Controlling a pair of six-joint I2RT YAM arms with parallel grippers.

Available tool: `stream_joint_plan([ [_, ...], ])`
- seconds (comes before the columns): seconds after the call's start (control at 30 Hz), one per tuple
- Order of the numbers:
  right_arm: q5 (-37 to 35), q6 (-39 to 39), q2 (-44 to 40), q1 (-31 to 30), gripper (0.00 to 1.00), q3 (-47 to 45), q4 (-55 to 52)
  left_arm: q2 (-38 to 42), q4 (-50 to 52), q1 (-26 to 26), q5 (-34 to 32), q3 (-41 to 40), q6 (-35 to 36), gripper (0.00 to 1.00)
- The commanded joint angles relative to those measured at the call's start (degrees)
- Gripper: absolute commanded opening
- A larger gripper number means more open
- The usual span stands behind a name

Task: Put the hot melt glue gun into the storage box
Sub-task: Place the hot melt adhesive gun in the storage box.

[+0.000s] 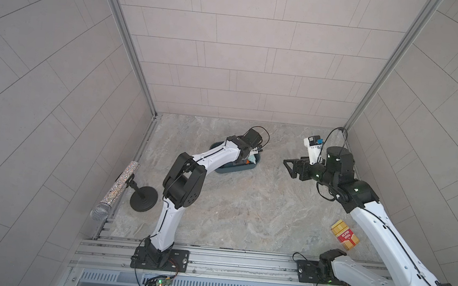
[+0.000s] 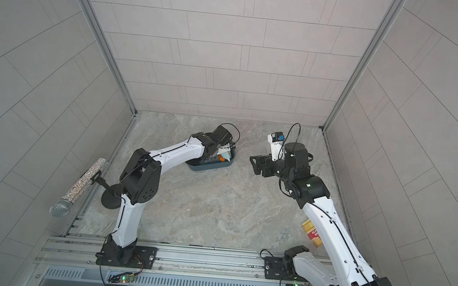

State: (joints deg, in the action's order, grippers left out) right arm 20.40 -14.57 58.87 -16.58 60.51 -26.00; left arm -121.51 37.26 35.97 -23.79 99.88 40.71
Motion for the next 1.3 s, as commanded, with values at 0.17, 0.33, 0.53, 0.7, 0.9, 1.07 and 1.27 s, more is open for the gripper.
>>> stream_joint_plan([
  [0.17,-1.29,1.87,1.93,-1.63,0.9,4.14,-1.31,-2.32,-2.79,-1.73,-5.64,0.55,3.39,0.1],
  [0.33,-1.41,1.96,2.77,-2.53,0.9,4.88,-1.33,-1.58,-3.3,-3.3,-6.16,1.2,3.17,0.08],
  [0.53,-1.68,1.64,2.75,-2.57,0.9,4.98,-1.29,0.29,-3.24,-4.3,-4.35,1.13,1.63,0.05],
  [0.7,-2.09,1.54,2.57,-2.54,0.9,5.26,-1.31,0.68,-3.57,-4.83,-2.93,2.31,-1.13,0.04],
  [0.9,-2.67,1.36,2.34,-2.45,0.9,5.64,-1.63,0.69,-3.94,-5.75,-3.82,4.19,-4.9,0.04],
  [1.07,-2.66,1.03,2.33,-2.44,0.89,6.14,-1.77,-0.16,-4.83,-5.79,-5.59,3.47,-4.35,0.04],
  [1.27,-2.43,1.12,2.39,-2.49,0.89,6.25,-2.0,-1.98,-5.64,-4.85,-6.04,1.87,-2.63,0.05],
])
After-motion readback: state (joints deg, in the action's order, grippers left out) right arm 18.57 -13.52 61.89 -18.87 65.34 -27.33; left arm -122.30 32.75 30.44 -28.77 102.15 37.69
